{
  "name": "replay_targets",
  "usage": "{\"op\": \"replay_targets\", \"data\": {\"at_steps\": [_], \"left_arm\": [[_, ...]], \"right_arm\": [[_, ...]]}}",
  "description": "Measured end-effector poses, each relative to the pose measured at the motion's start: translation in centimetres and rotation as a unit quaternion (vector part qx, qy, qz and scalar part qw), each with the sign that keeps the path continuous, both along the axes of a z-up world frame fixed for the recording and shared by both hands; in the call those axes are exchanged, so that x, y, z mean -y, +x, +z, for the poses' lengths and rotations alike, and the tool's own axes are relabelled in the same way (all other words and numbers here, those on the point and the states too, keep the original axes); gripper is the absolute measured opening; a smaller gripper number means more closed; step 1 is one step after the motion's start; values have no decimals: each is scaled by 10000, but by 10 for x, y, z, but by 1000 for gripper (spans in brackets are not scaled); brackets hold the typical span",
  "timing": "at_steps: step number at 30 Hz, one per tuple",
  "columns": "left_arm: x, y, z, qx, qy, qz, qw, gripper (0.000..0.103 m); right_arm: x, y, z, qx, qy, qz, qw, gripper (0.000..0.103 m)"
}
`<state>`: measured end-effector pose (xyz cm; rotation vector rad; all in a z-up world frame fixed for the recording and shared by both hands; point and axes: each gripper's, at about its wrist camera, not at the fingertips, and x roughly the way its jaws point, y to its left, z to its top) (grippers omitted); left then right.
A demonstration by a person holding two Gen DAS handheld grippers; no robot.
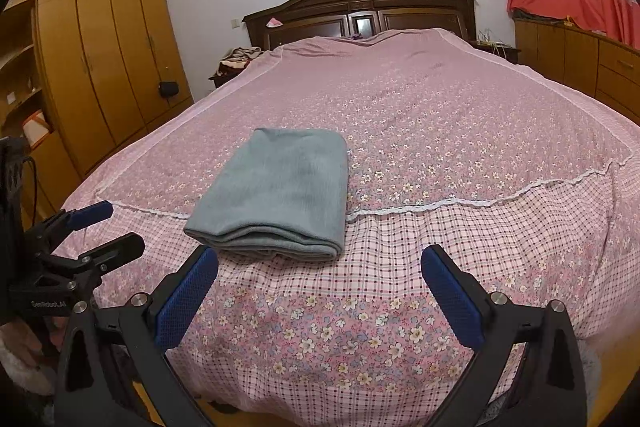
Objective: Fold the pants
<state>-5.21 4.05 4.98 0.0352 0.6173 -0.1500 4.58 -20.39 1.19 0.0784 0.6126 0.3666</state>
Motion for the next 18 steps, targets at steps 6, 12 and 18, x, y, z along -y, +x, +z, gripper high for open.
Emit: {"op": "replay_targets", "data": {"at_steps": [6, 12, 18], "left_arm": [[0, 1, 0, 2, -9, -17, 10000, 103], [1, 1, 1, 7, -5, -17, 10000, 103], [2, 1, 3, 25, -13, -16, 10000, 103]], "right_arm": [[0, 1, -2, -43, 12, -21, 10000, 103], [-1, 1, -1, -40, 27, -30, 10000, 103], [-1, 1, -1, -49, 25, -28, 10000, 103]]}}
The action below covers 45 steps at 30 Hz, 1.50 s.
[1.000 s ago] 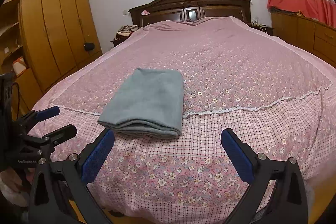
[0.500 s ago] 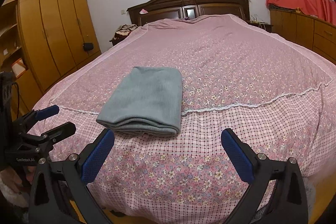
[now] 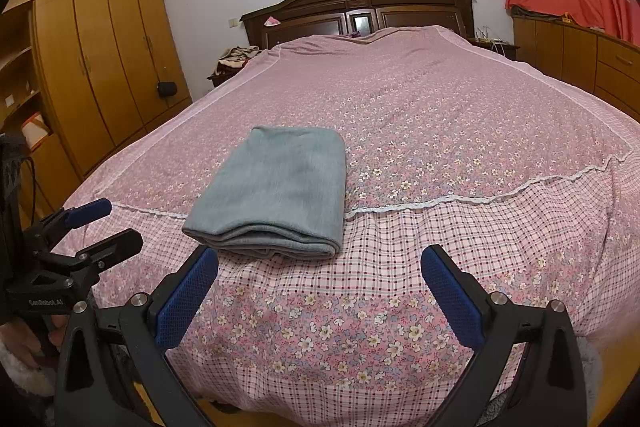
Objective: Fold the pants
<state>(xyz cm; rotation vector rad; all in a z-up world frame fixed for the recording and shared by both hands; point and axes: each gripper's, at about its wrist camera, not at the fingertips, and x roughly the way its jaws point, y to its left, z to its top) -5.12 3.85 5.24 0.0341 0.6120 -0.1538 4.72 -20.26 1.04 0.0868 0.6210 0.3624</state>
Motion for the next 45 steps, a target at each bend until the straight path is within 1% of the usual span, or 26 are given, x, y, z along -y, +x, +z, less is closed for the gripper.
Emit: {"op": "replay_targets", "data": {"at_steps": [20, 26, 33, 35, 39, 42, 43, 44, 45], "left_arm": [[6, 7, -6, -106, 35, -58, 9999, 103], [9, 10, -4, -90, 79, -115, 9999, 103], [8, 13, 2, -61, 12, -166, 9998, 103], [7, 13, 4, -70, 5, -119, 9999, 103], [8, 15, 7, -77, -84, -126, 9999, 103], [12, 25, 8, -131, 63, -113, 9998, 103], [12, 30, 10, -150, 107, -91, 9998, 103], [10, 33, 12, -164, 56, 120, 9998, 103], [7, 34, 13, -158, -49, 164, 9997, 103]], "right_arm": [[-8, 5, -4, -105, 1, 79, 9999, 103], [-9, 8, -2, -133, 107, 106, 9998, 103], [-2, 7, -2, -139, 256, 43, 9996, 103], [0, 7, -1, -213, 303, -47, 9993, 103], [4, 5, 3, -170, 427, -102, 9989, 103], [-1, 8, 4, -286, 291, -6, 9992, 103], [-2, 11, 5, -350, 231, -47, 9991, 103], [-3, 12, 7, -414, 205, -154, 9988, 103], [-2, 10, 8, -358, 257, -177, 9989, 103]]}}
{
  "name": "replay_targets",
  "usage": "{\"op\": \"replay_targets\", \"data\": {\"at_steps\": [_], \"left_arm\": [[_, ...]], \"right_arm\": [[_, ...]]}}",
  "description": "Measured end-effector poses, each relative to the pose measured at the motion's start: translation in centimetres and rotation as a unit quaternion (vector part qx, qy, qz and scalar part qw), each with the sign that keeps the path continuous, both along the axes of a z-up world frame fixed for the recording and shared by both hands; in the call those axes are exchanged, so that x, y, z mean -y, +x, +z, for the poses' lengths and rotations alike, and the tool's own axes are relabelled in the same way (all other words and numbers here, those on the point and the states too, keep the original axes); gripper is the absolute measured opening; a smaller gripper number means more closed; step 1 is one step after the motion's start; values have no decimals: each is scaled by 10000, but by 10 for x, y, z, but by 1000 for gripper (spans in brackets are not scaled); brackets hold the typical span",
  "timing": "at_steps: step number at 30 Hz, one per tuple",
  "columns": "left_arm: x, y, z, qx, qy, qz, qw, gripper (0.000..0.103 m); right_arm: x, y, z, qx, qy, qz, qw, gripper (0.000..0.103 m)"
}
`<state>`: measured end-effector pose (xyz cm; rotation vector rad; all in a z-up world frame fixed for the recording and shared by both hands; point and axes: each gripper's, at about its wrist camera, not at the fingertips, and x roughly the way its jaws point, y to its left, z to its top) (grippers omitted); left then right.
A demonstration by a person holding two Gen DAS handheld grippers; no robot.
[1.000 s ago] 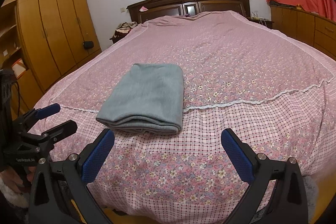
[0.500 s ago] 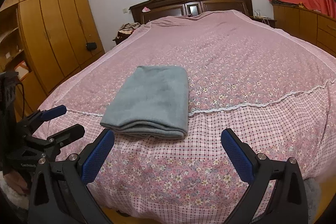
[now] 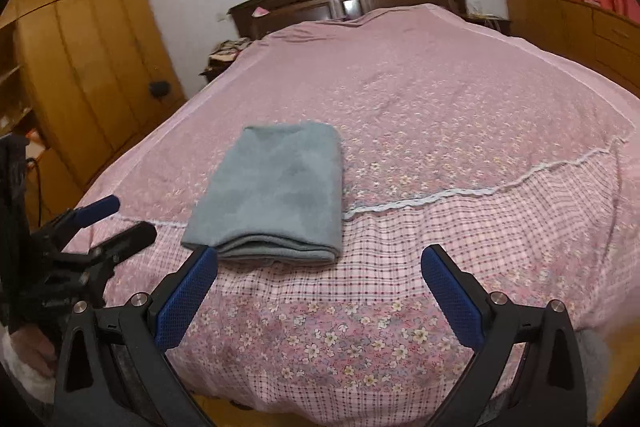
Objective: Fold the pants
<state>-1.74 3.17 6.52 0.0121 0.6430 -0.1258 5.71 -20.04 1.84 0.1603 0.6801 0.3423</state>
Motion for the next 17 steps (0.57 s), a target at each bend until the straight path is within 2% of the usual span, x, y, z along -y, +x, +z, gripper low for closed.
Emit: {"op": "replay_targets", "data": {"at_steps": [2, 4, 7, 11, 17], "left_arm": [[-7, 4, -1, -64, -362, -143, 9992, 103], [-10, 8, -2, -151, -275, -103, 9995, 103], [-13, 5, -3, -28, -142, -70, 9999, 103], [-15, 4, -7, -96, -166, -145, 9997, 103], [-13, -1, -4, 34, -168, -178, 9997, 103]], "right_arm": [[-2, 0, 1, 13, 115, 131, 9998, 103], [-5, 1, 3, 107, 29, 144, 9998, 103], [-9, 4, 5, 148, 37, 202, 9997, 103], [-11, 5, 8, 258, -66, 194, 9995, 103], [-8, 9, 6, 197, 9, 204, 9996, 103]]}}
